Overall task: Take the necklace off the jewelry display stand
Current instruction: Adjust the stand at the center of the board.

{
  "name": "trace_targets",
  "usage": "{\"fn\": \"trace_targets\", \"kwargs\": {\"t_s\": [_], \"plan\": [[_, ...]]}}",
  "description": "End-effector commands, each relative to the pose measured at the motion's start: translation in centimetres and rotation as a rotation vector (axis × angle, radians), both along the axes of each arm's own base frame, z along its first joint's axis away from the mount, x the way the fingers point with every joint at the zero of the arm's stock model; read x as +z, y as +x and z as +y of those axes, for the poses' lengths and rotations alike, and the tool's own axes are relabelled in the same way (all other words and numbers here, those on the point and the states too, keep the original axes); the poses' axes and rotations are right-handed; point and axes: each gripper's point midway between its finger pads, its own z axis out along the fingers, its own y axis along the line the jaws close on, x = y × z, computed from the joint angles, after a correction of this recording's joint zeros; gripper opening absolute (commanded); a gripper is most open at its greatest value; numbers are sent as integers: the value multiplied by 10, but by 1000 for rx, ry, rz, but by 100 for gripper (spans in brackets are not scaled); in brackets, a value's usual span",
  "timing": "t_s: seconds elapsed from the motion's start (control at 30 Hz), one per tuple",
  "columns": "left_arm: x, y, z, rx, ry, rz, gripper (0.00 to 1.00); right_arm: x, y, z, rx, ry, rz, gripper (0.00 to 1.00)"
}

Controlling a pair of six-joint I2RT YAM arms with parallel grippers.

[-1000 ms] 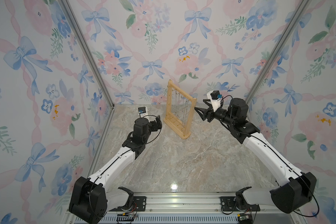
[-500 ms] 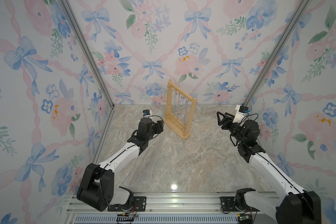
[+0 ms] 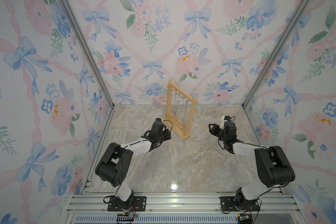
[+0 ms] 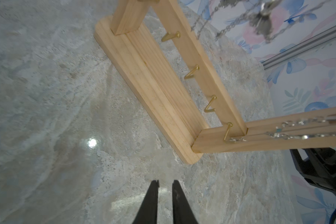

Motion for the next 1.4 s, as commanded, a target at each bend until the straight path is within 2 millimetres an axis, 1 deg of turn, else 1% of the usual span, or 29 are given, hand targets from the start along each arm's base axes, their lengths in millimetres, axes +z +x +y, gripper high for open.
{"fn": "trace_targets", "kwargs": {"t_s": [0.0, 0.07, 0.17, 0.27, 0.43, 0.63, 0.8, 0.93, 1.1, 1.23, 1.37], "plan": [[-7, 3, -13, 39, -125, 51, 9, 5, 10, 13, 22, 13, -9, 41], [-11, 4, -15, 71, -174, 55, 6, -2, 11, 15, 24, 0, 15, 41], [-16, 4, -26, 82, -224, 60, 0, -14, 14, 14, 18, 0, 51, 39], [-24, 3, -39, 74, -238, 77, 0, -19, 15, 16, 23, 17, 65, 39], [-43, 1, -47, 99, -287, 119, 0, -26, 16, 17, 22, 12, 85, 38], [-56, 3, -51, 118, -306, 130, 0, -31, 18, 11, 6, 13, 100, 38], [-63, 5, -59, 119, -342, 138, 0, -34, 20, 10, 2, 14, 108, 38], [-68, 8, -69, 115, -360, 147, 0, -35, 20, 9, 0, 10, 111, 39], [-73, 11, -83, 99, -397, 154, 0, -36, 19, 3, -17, 9, 111, 40], [-79, 14, -90, 98, -417, 161, 0, -38, 19, -1, -27, 11, 116, 40], [-78, 19, -101, 94, -436, 155, 0, -39, 18, -5, -38, 11, 119, 40]]}}
